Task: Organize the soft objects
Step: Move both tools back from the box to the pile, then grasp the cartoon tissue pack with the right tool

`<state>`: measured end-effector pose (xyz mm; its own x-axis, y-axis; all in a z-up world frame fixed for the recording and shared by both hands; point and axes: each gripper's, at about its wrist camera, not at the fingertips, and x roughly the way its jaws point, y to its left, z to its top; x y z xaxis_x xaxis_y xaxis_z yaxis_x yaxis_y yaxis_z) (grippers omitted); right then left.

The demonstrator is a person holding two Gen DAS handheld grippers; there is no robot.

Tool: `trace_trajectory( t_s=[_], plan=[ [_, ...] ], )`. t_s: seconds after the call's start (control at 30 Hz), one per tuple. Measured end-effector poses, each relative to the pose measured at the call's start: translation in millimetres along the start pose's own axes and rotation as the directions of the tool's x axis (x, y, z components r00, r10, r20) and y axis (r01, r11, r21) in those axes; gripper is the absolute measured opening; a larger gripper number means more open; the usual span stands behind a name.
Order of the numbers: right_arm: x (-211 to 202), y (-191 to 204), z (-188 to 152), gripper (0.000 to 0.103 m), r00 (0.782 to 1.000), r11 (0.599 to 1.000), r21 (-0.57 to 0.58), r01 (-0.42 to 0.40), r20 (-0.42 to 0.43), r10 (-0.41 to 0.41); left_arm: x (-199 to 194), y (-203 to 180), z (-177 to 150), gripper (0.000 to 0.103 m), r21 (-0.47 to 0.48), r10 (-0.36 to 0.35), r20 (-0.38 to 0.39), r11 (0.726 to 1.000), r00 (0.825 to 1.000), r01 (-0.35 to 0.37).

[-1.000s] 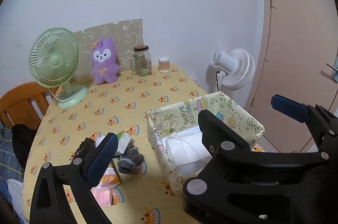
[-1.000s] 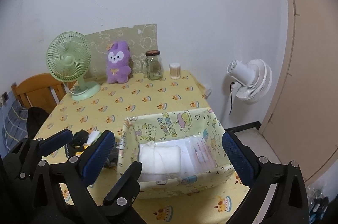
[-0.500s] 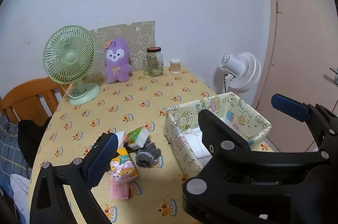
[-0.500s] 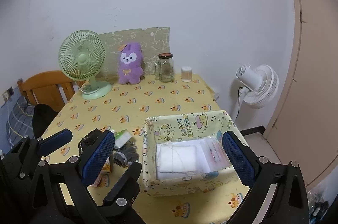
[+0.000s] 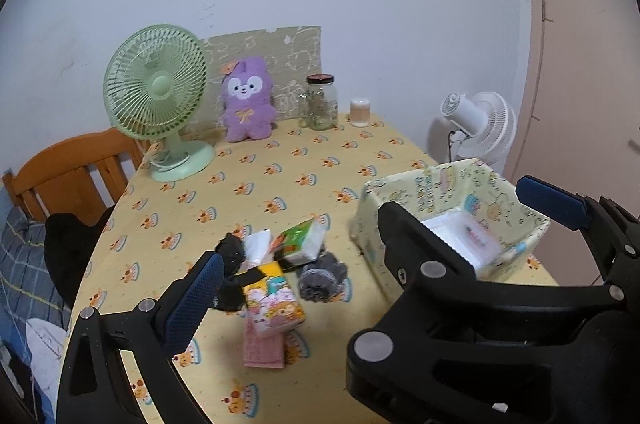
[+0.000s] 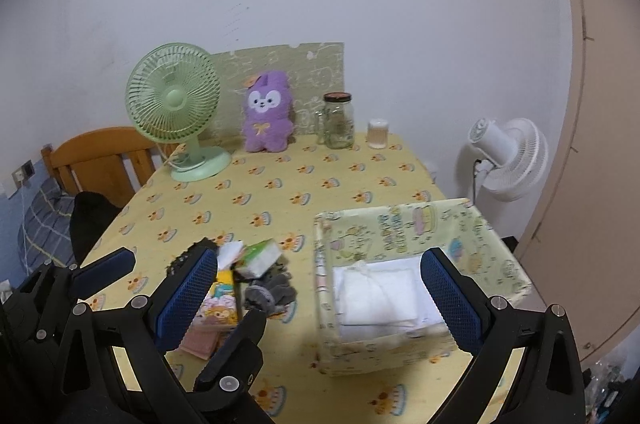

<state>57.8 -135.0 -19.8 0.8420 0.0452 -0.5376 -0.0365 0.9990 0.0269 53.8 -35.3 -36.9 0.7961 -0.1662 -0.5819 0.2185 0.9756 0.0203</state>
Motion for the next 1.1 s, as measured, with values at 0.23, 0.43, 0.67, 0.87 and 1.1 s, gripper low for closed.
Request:
trace_trajectory(
  t_s=[0.23,0.43,0.67,0.87,1.1],
  plan=[
    [17,25,-7,0.103,1.0,0.999,-0.029,-0.018,-0.005,0.018,12,27,-14,0.102,-0.051,0.003,-0.025,0.999,1.0,-0.004],
    [33,41,-14,0.103,0.999,0.998,-0.038,-0.047,-0.029,0.045,19,43,-26,0.101,-0.068,0.029,-0.036,0.997,0.999,-0.031],
    [51,58,-25,0.102,0.995,0.994,-0.066,-0.09,-0.058,0.086,28,59,-41,0.1,-0.09,0.052,-0.051,0.994,0.997,-0.056],
    [67,71,-34,0.102,0.99,0.989,-0.094,-0.118,-0.094,0.109,40,71,-51,0.098,-0.107,0.063,-0.088,0.992,0.994,-0.073],
    [89,81,-45,0.093,0.978,0.985,-0.096,-0.143,-0.163,0.126,56,82,-63,0.091,-0.126,0.089,-0.135,0.986,0.987,-0.106]
  ],
)
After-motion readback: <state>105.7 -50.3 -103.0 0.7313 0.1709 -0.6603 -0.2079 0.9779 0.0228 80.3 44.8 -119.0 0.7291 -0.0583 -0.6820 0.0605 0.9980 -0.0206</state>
